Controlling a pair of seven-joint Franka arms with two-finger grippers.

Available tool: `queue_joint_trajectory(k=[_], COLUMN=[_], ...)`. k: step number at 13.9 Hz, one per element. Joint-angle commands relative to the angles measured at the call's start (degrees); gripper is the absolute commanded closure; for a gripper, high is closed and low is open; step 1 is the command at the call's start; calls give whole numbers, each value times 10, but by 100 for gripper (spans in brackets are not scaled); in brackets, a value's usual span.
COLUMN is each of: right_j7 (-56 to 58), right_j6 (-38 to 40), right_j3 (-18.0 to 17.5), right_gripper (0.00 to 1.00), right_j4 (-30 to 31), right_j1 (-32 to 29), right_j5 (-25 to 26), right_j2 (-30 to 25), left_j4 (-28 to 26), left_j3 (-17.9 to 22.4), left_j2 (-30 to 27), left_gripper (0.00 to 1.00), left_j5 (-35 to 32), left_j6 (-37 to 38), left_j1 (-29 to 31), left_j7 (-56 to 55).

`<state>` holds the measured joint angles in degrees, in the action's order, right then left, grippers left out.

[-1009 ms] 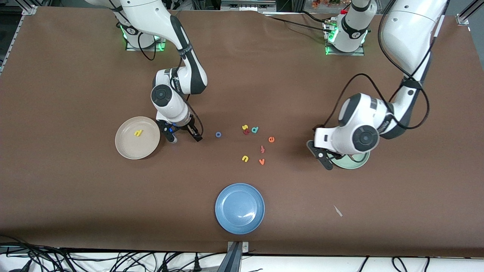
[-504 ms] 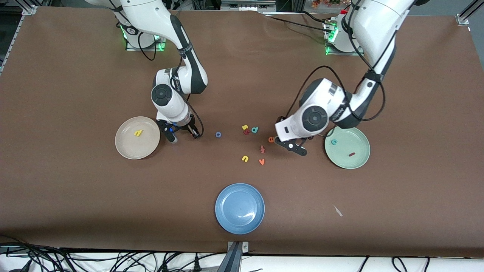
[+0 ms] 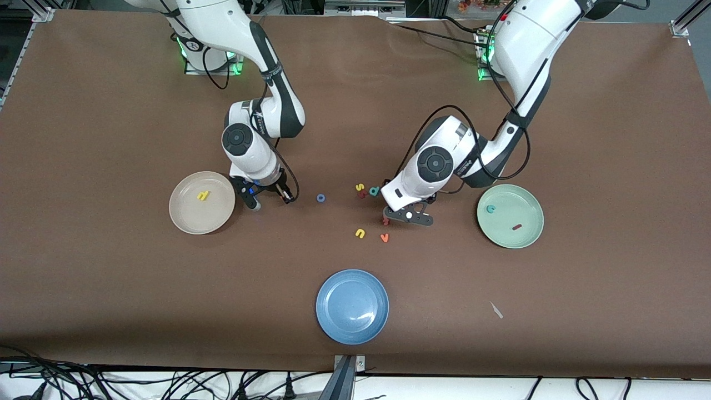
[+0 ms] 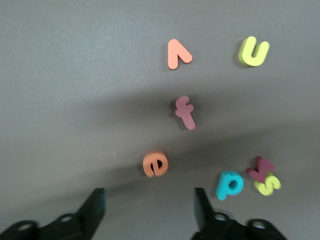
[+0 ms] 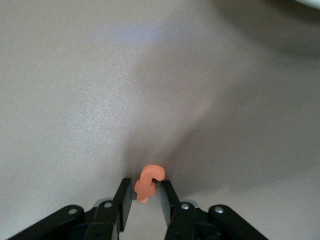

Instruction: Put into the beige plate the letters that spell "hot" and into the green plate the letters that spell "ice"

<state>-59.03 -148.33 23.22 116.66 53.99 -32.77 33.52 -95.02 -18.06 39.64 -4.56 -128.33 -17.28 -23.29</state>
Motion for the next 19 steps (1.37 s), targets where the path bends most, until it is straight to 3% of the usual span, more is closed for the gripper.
queue_joint_trajectory(k=[1,11,13,15,17,19], right_j7=[5,6,9,41,145,271], right_j6=[-5,-4,47,124,195,253], right_j3=[-2,-2,1,25,64,114], right_gripper=[73,85,87,89,91,92], right_j4=[2,-5,-32,-68,-75,-74], right_j1=[1,2,-1,-2,-2,-1], right_j5=[-12,-12,-4,16,67,69], right_j2=[6,6,5,1,-7,-14], left_j4=[5,5,4,4,4,4], left_j3=[6,7,10,10,10,10], left_j2=[13,47,48,47,46,44], left_gripper=[49,48,49,69,82,85], left_j5=[-19,-19,-21,-43,-45,-45], left_j6=[-22,-65,-65,-64,-61,-57], left_j1=[-6,-21,-24,-22,-21,-19], left_j7=[-10,-22,-29,-30,-30,-30])
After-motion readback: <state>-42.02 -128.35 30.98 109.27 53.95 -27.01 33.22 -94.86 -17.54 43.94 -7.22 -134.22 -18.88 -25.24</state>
